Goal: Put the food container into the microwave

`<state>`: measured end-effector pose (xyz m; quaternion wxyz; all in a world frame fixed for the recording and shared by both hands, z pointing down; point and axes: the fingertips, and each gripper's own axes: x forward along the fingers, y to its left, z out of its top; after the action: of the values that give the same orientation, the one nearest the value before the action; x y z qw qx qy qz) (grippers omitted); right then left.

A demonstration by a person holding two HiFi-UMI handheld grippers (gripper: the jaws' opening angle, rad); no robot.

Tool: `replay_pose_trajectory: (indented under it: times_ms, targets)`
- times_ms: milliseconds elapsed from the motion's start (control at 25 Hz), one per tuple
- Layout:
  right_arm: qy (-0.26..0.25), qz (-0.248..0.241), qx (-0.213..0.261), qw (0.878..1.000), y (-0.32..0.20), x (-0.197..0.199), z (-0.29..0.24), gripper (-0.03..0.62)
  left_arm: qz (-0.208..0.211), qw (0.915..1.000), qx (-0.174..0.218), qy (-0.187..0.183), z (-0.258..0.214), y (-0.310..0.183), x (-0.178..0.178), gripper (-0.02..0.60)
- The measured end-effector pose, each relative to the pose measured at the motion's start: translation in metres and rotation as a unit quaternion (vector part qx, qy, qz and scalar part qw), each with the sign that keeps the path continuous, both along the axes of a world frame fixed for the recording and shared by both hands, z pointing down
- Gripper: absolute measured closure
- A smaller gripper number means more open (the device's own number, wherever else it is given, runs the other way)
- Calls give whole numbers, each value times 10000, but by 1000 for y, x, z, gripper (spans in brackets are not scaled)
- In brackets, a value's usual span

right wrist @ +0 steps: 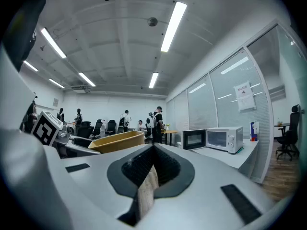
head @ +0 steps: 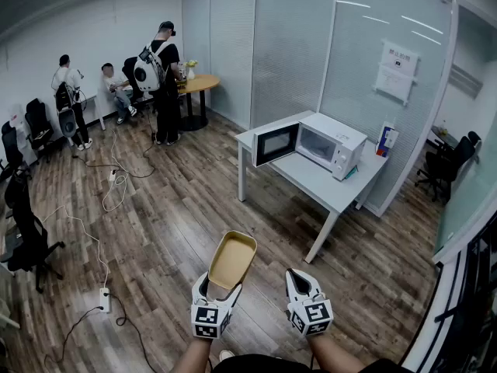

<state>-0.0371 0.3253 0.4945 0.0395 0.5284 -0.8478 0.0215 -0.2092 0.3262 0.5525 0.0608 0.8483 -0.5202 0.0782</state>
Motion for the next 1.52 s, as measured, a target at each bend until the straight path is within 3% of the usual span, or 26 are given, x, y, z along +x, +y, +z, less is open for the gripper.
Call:
replay_pose_trajectory:
  times_ms: [120,600,920,1320,1520]
  targets:
    - [13,-60,163,9998,-8,8,-12,588,-96,9999,126,-3,-26,-9,9,169]
    - [80,-85,346,9993,-8,17,-22,589,-157,9998,109,-85,-33,-11,21,170]
    - [-170,-8,535,9984,-5,5,-37,588,-69,9997,218,-77,-40,-10,11,169]
    - [-43,64,524,9986,-15,-35,-34,588,149,9996,202,-133,-37,-23,-19,169]
    - [-63,215,519,9984,-23,-38,-32,588,234,9994,220,-87,-38,-36,-21,169]
